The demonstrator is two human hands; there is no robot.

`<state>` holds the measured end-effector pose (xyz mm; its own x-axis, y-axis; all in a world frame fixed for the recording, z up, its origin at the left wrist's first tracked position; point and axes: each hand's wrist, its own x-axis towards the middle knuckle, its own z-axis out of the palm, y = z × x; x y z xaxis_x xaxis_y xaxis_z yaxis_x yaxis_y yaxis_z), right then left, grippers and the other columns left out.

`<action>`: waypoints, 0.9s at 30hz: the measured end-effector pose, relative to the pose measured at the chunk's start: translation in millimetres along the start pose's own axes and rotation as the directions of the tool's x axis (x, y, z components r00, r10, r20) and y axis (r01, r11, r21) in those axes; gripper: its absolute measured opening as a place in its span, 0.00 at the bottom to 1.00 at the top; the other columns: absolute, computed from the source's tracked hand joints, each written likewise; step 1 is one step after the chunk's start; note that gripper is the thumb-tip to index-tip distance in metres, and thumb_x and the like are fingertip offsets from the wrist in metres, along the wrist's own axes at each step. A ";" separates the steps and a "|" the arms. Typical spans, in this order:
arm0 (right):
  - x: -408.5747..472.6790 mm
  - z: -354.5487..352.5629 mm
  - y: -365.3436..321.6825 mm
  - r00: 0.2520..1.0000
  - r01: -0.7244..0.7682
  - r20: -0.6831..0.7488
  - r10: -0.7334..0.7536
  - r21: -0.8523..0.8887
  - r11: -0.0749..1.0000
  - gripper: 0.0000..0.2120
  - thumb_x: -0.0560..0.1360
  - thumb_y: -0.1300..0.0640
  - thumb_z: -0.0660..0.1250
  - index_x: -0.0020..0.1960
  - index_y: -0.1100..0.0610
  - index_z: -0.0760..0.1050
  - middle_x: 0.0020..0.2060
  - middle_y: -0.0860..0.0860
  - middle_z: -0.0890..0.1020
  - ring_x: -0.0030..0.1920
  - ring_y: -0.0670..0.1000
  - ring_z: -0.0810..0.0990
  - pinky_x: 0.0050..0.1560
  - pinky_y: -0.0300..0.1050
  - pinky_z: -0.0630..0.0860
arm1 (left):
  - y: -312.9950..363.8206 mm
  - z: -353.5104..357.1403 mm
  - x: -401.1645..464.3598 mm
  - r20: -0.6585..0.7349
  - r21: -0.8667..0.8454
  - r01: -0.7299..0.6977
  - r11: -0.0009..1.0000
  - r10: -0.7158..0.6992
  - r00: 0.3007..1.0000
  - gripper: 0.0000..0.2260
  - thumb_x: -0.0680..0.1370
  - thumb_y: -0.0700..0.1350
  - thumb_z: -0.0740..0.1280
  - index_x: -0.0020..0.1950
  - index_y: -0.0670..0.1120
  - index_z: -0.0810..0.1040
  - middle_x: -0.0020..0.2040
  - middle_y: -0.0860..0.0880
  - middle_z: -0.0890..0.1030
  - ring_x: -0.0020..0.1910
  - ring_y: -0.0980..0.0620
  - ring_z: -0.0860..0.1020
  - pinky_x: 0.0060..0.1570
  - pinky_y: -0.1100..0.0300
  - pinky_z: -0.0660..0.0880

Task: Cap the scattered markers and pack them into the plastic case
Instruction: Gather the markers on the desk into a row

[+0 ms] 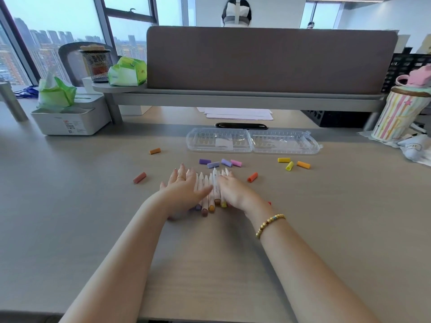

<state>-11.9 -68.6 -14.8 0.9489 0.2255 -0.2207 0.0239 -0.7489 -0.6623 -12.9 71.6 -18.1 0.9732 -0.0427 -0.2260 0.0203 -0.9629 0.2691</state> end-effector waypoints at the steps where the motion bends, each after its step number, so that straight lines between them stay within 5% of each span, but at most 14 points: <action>1: -1.9 -2.8 1.2 0.999 0.050 0.002 -0.050 -0.025 0.998 0.23 0.83 0.56 0.48 0.76 0.62 0.52 0.76 0.58 0.55 0.75 0.57 0.55 0.72 0.48 0.56 | 1.3 -3.7 -4.4 0.032 0.009 -0.042 0.999 0.042 0.999 0.38 0.76 0.67 0.53 0.77 0.50 0.40 0.76 0.47 0.36 0.76 0.46 0.37 0.72 0.42 0.43; 4: -10.1 -12.5 8.3 0.988 0.148 0.033 -0.148 -0.020 0.989 0.23 0.83 0.53 0.44 0.77 0.57 0.53 0.77 0.53 0.52 0.76 0.53 0.54 0.74 0.48 0.54 | -0.9 -7.6 -11.5 0.139 0.104 -0.137 0.985 0.122 0.983 0.48 0.69 0.71 0.60 0.76 0.52 0.34 0.76 0.48 0.33 0.74 0.47 0.33 0.71 0.40 0.41; 7: -13.1 -22.7 6.1 0.993 0.094 0.079 -0.093 -0.009 0.996 0.24 0.83 0.50 0.46 0.77 0.55 0.52 0.77 0.51 0.53 0.75 0.52 0.55 0.74 0.47 0.53 | -7.4 -3.4 -7.1 0.146 0.196 -0.166 0.966 0.139 0.979 0.52 0.67 0.73 0.61 0.76 0.51 0.33 0.76 0.48 0.33 0.74 0.47 0.32 0.70 0.41 0.37; 9: -15.1 -32.8 7.8 0.984 0.076 0.169 -0.051 -0.146 0.986 0.30 0.81 0.50 0.54 0.78 0.54 0.44 0.77 0.50 0.50 0.76 0.53 0.54 0.73 0.46 0.54 | -7.7 -0.5 -4.6 0.126 0.180 -0.167 0.970 0.145 0.981 0.50 0.68 0.72 0.60 0.76 0.50 0.35 0.76 0.48 0.34 0.74 0.48 0.32 0.71 0.43 0.37; 13: -20.0 -33.2 15.7 0.960 0.212 0.253 -0.120 -0.375 0.903 0.44 0.77 0.45 0.63 0.76 0.52 0.33 0.75 0.50 0.35 0.76 0.49 0.36 0.75 0.47 0.42 | -10.3 -0.5 -1.3 0.103 0.162 -0.194 0.968 0.179 0.979 0.47 0.71 0.70 0.59 0.77 0.50 0.37 0.77 0.49 0.36 0.75 0.50 0.34 0.73 0.48 0.40; 20: -13.5 -17.5 17.0 0.961 0.214 0.254 -0.112 -0.422 0.881 0.38 0.80 0.45 0.56 0.77 0.56 0.34 0.75 0.50 0.33 0.74 0.48 0.32 0.74 0.48 0.39 | -12.3 0.0 -0.9 0.044 0.159 -0.216 0.963 0.212 0.976 0.42 0.73 0.68 0.57 0.77 0.51 0.40 0.77 0.50 0.39 0.76 0.50 0.38 0.73 0.49 0.41; 24: -14.0 -31.0 15.4 0.970 0.241 0.117 -0.213 -0.348 0.906 0.32 0.81 0.49 0.54 0.78 0.55 0.39 0.76 0.50 0.39 0.76 0.48 0.37 0.73 0.45 0.40 | -18.8 -8.3 -0.2 -0.216 -0.156 -0.196 0.968 0.160 0.963 0.32 0.77 0.59 0.59 0.77 0.50 0.53 0.77 0.49 0.52 0.76 0.49 0.49 0.73 0.51 0.50; 27: -17.7 -49.6 26.0 0.975 0.221 0.039 -0.221 -0.325 0.920 0.29 0.80 0.55 0.57 0.77 0.51 0.49 0.77 0.48 0.51 0.76 0.50 0.49 0.73 0.44 0.48 | -45.3 -15.2 3.8 -0.482 -0.185 -0.099 0.978 -0.003 0.876 0.22 0.80 0.47 0.59 0.74 0.47 0.63 0.73 0.45 0.64 0.71 0.45 0.61 0.68 0.51 0.61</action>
<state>-12.5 -122.9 7.4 0.9071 0.4095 -0.0972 0.3341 -0.8411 -0.4254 -6.5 119.1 -16.9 0.9631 0.0940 0.2523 -0.0336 -0.8878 0.4589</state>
